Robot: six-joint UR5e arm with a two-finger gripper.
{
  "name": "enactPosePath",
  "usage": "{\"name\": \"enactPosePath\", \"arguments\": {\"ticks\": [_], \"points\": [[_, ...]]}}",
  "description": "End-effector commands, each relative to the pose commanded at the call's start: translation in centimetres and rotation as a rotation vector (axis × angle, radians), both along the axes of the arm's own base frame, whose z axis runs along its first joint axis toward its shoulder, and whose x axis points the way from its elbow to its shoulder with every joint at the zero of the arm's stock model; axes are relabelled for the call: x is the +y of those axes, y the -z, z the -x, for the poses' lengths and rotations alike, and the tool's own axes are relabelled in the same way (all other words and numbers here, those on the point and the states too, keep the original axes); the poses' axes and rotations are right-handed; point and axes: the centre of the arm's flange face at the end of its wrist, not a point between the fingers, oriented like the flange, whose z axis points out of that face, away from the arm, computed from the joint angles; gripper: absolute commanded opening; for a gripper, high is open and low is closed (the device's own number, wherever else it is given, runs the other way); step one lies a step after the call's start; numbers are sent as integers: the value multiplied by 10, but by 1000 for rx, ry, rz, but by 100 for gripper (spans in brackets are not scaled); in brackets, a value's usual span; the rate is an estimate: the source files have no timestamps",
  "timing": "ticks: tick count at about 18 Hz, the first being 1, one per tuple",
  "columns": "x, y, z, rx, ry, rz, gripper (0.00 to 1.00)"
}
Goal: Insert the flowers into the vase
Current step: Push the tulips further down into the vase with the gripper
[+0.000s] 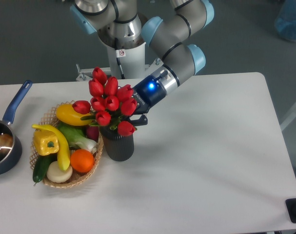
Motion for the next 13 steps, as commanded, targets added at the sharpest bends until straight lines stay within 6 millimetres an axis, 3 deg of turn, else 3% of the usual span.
{"name": "enactPosePath", "arguments": {"ticks": [2, 4, 7, 10, 13], "points": [[-1, 0, 1, 0, -2, 0, 15], [-2, 0, 2, 0, -5, 0, 33], [-1, 2, 3, -3, -5, 1, 69], [-1, 2, 2, -4, -5, 2, 100], [-2, 2, 4, -4, -8, 2, 100]]}}
